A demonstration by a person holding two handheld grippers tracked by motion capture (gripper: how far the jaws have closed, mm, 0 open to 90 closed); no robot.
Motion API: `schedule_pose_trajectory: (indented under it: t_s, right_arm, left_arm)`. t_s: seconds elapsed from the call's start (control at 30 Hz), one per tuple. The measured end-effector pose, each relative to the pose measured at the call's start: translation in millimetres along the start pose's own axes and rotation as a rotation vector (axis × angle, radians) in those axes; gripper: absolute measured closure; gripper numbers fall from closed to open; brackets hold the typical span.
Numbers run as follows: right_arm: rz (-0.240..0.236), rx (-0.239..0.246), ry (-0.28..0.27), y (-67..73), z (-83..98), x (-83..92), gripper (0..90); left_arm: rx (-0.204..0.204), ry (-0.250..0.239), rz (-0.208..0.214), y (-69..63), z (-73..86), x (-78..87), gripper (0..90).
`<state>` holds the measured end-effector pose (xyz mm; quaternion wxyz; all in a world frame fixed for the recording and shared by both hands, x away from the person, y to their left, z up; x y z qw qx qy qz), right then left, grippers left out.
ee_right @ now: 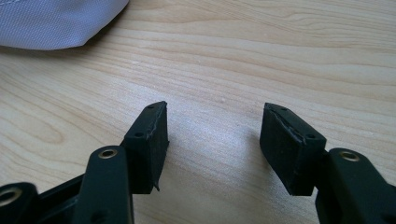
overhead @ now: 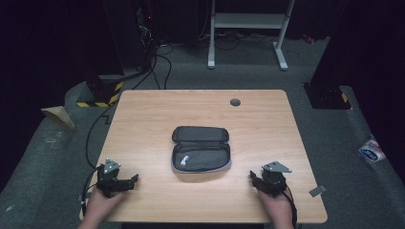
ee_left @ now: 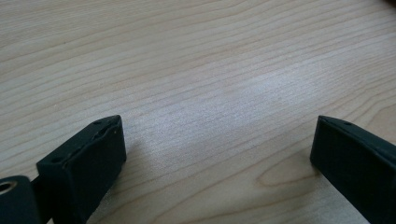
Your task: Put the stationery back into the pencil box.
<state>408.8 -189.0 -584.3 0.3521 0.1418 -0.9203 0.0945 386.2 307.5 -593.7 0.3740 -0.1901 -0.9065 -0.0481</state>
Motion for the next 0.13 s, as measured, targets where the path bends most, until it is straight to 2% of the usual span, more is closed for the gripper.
schedule_pose_trajectory:
  t_s: [0.13]
  right_arm:
    - [0.003, 0.002, 0.001, 0.1, 0.2, 0.2, 40.5]
  left_arm:
    - [0.000, 0.000, 0.001, -0.1, 0.0, 0.0, 3.6]
Point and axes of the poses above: each handheld gripper's, and its own axes: x roughly backward along the jaws, z roughly out of its underside, y roughly to its left, the point moved 9 cm from there along -x, roughly forward along the jaws, and after that the axes turned 5 degrees about z, right-handed, at the moved point
